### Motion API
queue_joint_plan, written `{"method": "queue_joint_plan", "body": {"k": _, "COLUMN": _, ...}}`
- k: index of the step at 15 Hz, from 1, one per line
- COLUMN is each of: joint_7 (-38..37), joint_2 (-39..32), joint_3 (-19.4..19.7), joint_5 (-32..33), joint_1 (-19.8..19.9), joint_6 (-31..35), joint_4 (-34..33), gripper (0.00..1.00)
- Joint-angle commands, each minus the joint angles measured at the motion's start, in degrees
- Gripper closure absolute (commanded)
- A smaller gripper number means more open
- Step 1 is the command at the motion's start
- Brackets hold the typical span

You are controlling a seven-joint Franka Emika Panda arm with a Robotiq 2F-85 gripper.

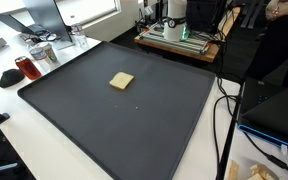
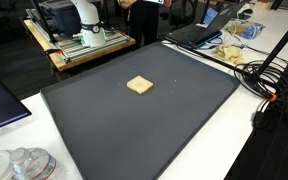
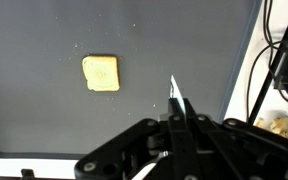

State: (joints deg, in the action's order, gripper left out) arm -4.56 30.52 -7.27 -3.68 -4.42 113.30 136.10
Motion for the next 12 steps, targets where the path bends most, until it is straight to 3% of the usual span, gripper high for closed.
{"method": "queue_joint_plan", "body": {"k": 1, "joint_7": -2.2, "joint_2": -7.5, "joint_3": 0.4, "joint_5": 1.1, "joint_1": 1.2, "joint_6": 3.3, "joint_4": -3.7, "gripper": 0.99}}
{"method": "queue_joint_plan", "body": {"k": 8, "joint_7": 1.7, "joint_2": -12.8, "joint_3": 6.5, "joint_5": -0.9, "joint_1": 3.4, "joint_6": 6.9, "joint_4": -5.1, "gripper": 0.99}}
{"method": "queue_joint_plan", "body": {"k": 12, "joint_7": 1.2, "joint_2": -19.0, "joint_3": 6.2, "joint_5": 3.1, "joint_1": 4.4, "joint_6": 13.7, "joint_4": -7.3, "gripper": 0.99}}
